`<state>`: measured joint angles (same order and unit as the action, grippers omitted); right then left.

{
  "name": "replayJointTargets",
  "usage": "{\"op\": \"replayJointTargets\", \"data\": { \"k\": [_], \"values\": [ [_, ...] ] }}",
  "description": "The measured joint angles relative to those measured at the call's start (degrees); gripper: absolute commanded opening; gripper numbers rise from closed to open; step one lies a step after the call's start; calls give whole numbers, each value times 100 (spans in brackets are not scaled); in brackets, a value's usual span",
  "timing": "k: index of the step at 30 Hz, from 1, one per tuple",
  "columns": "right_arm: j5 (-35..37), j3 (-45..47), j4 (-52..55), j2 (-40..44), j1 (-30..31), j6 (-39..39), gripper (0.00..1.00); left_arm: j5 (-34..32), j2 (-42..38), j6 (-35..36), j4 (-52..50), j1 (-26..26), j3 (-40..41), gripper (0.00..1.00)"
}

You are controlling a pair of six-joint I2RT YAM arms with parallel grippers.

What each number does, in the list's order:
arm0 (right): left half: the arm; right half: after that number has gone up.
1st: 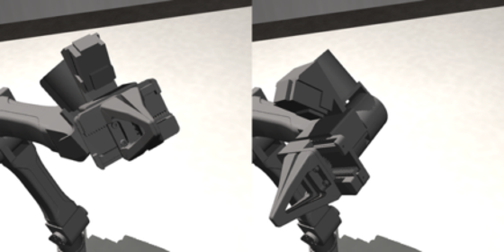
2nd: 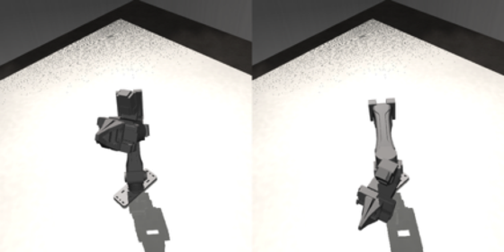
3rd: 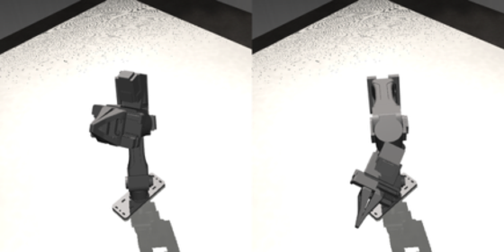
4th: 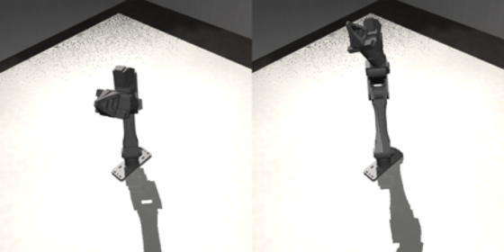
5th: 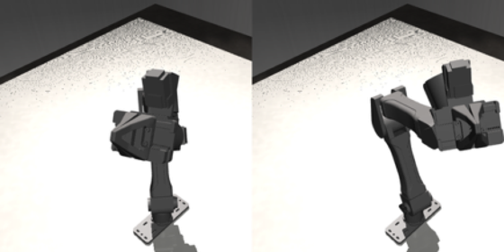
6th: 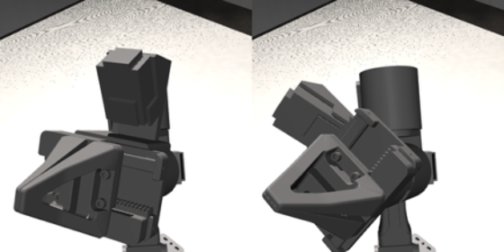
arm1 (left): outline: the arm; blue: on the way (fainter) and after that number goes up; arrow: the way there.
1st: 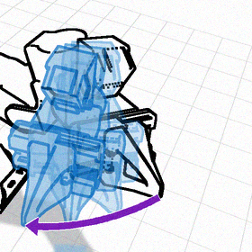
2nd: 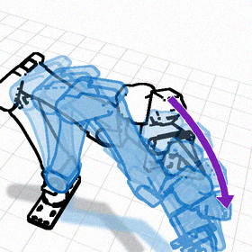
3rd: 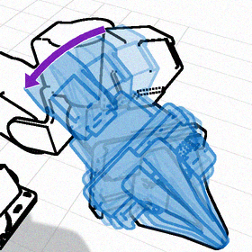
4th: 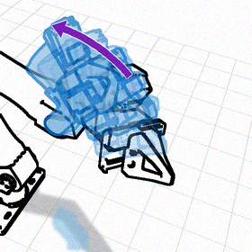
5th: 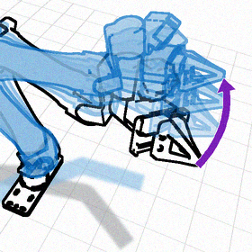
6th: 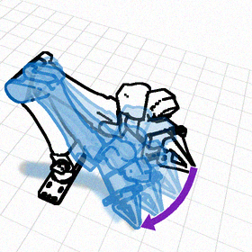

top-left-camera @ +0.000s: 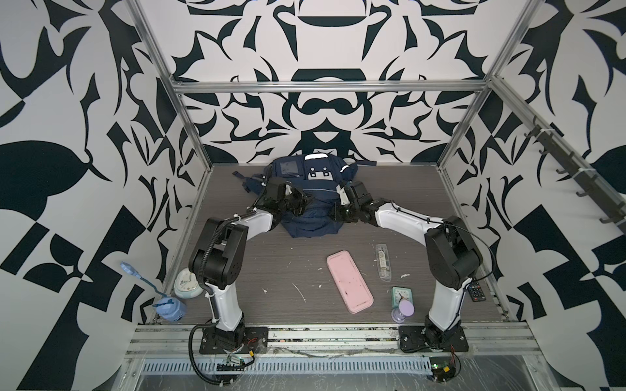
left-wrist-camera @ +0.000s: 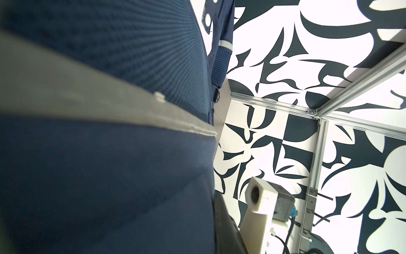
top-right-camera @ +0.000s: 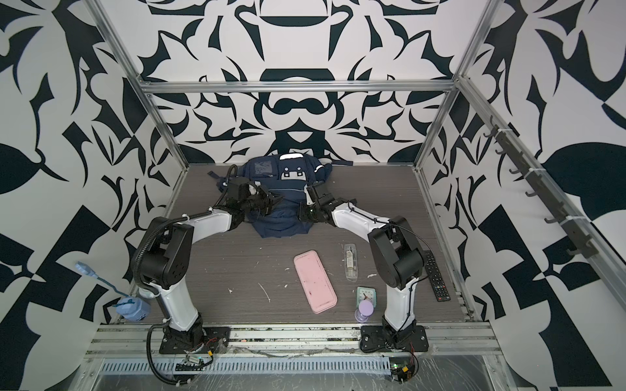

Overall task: Pack books, pencil case, and school supplies into a backpack
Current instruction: Unzip the student bag at the top-center of the table.

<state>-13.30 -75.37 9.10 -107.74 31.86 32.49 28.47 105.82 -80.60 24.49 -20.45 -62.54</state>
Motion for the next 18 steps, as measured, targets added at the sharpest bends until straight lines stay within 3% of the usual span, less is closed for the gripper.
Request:
{"op": "replayJointTargets", "data": {
  "k": [12,18],
  "values": [
    [33,4,-42,-107,-17,118,6,11,0,-24,68,20,26,0],
    [22,103,57,144,-26,79,4,26,0,-28,101,28,26,0]
  ]
}}
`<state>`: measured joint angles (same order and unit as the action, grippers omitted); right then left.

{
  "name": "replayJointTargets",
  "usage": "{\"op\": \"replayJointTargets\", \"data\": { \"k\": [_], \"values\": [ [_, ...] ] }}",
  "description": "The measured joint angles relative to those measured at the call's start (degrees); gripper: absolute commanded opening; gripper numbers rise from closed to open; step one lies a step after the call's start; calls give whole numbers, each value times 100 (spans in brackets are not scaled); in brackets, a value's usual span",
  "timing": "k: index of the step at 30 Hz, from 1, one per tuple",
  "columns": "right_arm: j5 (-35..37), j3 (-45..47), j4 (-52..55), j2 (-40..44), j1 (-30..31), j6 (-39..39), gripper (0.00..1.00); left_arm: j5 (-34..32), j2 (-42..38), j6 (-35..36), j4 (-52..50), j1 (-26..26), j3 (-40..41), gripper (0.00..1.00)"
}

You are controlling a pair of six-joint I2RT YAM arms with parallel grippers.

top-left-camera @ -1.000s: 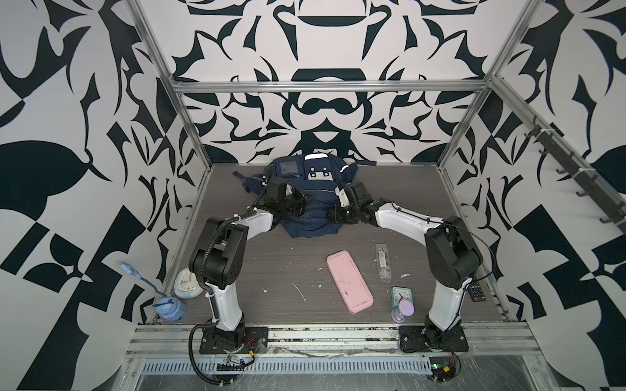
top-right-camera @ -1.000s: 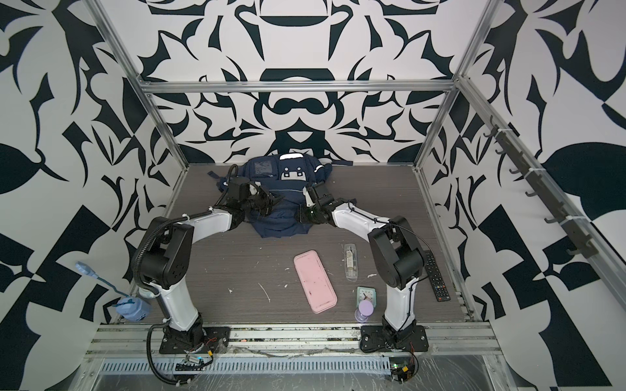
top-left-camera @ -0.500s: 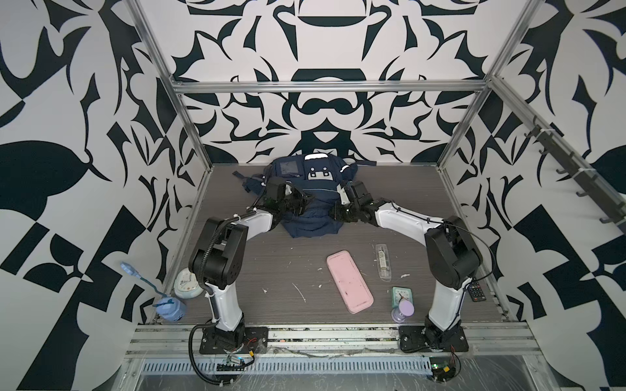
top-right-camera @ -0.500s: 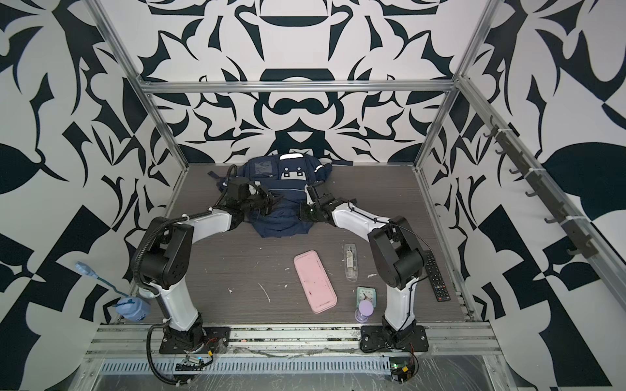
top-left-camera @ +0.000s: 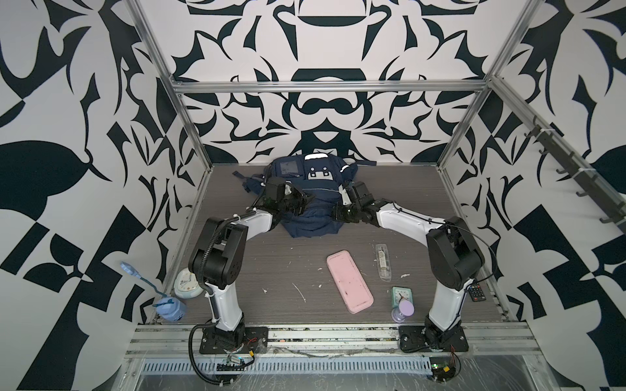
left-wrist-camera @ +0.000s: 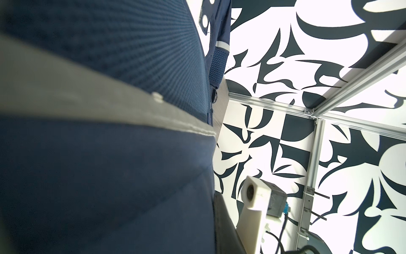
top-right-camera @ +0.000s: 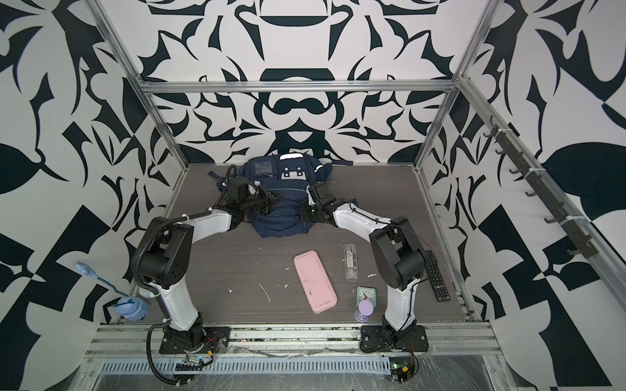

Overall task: Pack books, pencil case, and school supplies into a backpack
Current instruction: Unzip the student bag at the top-center of the table.

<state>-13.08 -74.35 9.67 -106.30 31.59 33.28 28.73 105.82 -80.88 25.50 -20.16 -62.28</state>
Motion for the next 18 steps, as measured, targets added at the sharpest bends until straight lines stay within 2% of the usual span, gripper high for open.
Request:
{"op": "replayJointTargets", "data": {
  "k": [11,18],
  "values": [
    [-50,-37,555,232,7,-291,4,9,0,225,-155,-11,-17,0],
    [-352,-942,1241,-190,205,-588,3,-13,2,365,-376,-44,-146,0]
  ]
}}
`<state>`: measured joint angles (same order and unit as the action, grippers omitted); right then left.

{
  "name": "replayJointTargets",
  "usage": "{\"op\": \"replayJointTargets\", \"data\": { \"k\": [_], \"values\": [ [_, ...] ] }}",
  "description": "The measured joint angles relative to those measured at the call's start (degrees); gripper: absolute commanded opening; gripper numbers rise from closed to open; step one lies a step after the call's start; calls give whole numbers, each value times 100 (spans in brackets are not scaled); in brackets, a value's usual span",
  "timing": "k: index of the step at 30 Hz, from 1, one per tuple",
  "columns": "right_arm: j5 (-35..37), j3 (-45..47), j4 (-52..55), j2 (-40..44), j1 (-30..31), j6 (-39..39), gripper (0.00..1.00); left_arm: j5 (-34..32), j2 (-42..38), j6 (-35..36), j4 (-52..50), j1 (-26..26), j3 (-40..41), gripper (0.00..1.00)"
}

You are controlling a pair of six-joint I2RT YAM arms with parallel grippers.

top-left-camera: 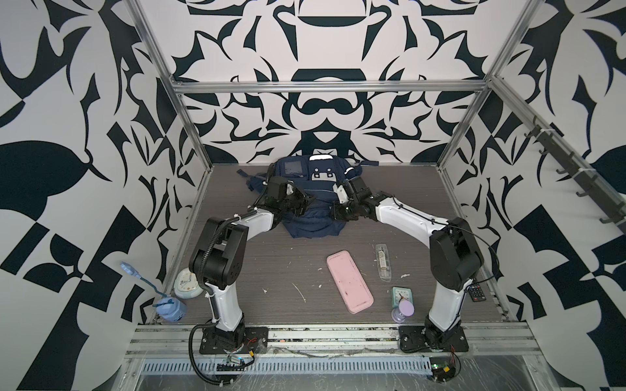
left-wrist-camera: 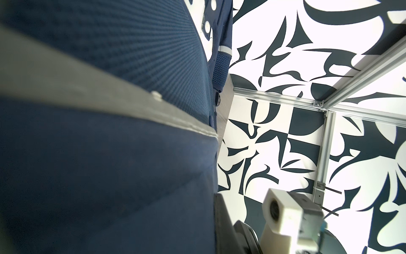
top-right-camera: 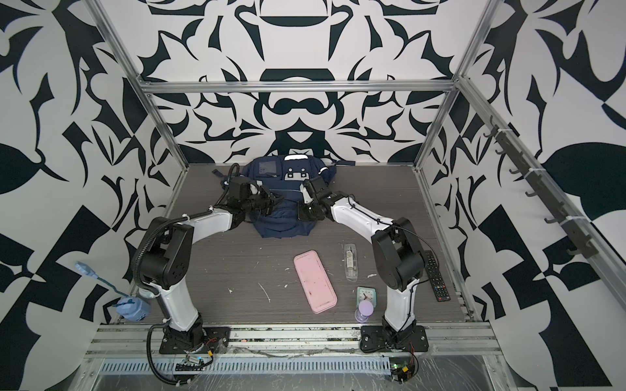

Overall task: Pack books, pencil case, and school supplies into a backpack
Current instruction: Unzip the student bag at the top-center of the table.

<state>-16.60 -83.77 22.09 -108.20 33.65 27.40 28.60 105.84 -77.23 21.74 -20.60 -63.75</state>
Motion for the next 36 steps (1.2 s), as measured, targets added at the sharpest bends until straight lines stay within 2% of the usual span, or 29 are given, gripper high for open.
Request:
{"op": "replayJointTargets", "data": {
  "k": [10,11,16,17,22,28,36],
  "values": [
    [-269,-988,426,-634,442,-155,1,-83,11,256,-345,-44,-118,0],
    [-273,-994,417,-656,457,-155,1,-83,15,299,-422,-44,-164,3],
    [-284,-938,382,-634,457,-144,0,-92,17,758,-1038,-35,-509,49],
    [-293,-885,358,-621,437,-142,0,-74,9,870,-1147,-37,-579,53],
    [-385,-542,284,-437,205,-85,0,-59,-249,1432,-1714,70,-597,55],
    [-481,-426,439,-282,-214,-173,0,-98,-796,1932,-2118,474,-402,55],
    [-426,-424,997,-221,-444,-514,0,-409,-673,2398,-2406,715,-398,52]
  ]
}}
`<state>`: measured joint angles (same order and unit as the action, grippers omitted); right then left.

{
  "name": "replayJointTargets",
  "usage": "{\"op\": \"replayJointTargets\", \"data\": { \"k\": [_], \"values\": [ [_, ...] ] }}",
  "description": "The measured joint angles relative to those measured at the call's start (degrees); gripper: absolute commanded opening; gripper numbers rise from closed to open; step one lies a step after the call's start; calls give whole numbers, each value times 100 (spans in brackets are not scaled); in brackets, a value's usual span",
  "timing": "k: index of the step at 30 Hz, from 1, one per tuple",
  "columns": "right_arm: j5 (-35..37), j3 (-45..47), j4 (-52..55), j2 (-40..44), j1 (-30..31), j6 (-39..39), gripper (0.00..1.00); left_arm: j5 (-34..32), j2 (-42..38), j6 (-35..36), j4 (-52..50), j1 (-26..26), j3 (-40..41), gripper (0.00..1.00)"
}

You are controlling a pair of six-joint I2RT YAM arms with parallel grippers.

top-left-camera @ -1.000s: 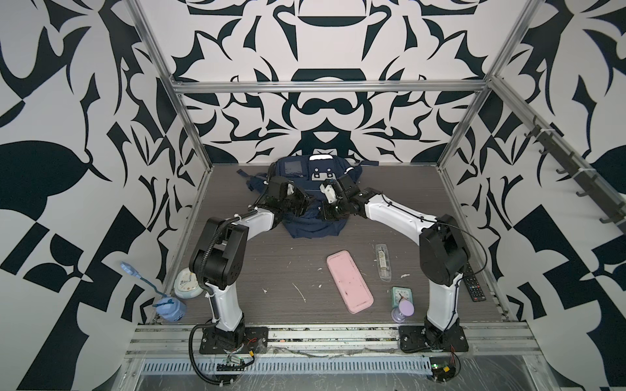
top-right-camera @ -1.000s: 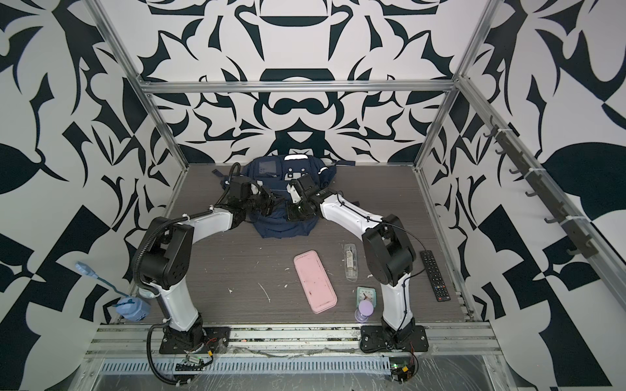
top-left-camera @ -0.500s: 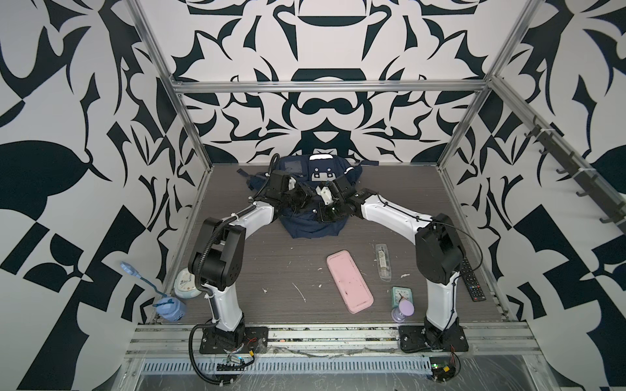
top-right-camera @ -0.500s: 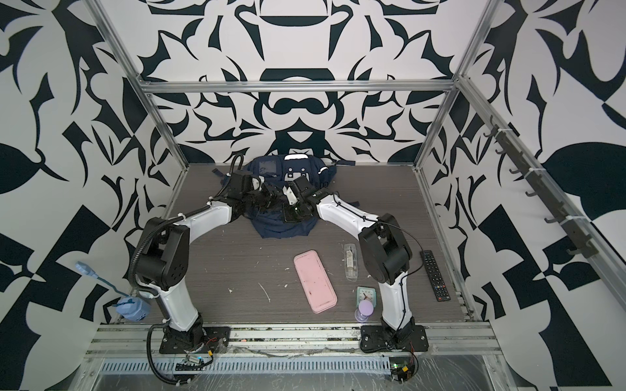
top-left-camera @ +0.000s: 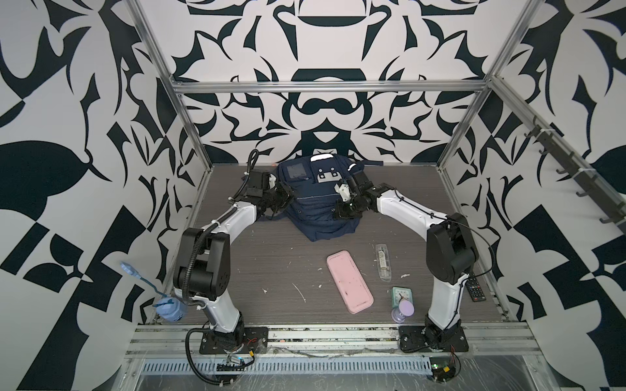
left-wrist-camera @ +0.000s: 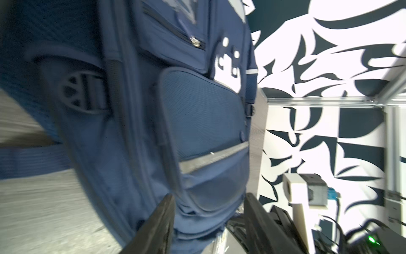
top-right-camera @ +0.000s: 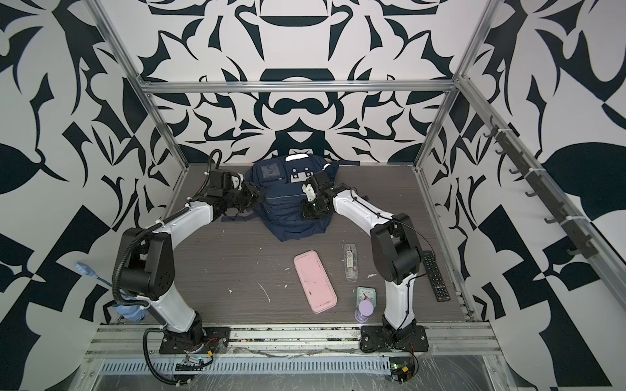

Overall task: Pack books, pencil case, and school supplies into a backpack
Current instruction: Unzip the student bag at the top-center of the table.

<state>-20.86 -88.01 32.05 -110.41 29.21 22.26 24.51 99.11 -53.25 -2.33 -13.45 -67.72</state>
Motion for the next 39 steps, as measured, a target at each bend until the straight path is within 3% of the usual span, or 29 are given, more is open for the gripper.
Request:
{"op": "replayJointTargets", "data": {
  "k": [6,12,20,39],
  "values": [
    [28,0,179,0,13,-101,0,-146,365,94,15,-9,140,50],
    [68,-188,328,-153,153,-127,0,35,866,24,426,-39,227,40],
    [190,-575,522,-586,431,-122,0,160,946,-254,859,-48,251,22],
    [208,-1934,1137,-1412,979,72,0,120,619,-925,1937,-81,695,20]
  ]
}}
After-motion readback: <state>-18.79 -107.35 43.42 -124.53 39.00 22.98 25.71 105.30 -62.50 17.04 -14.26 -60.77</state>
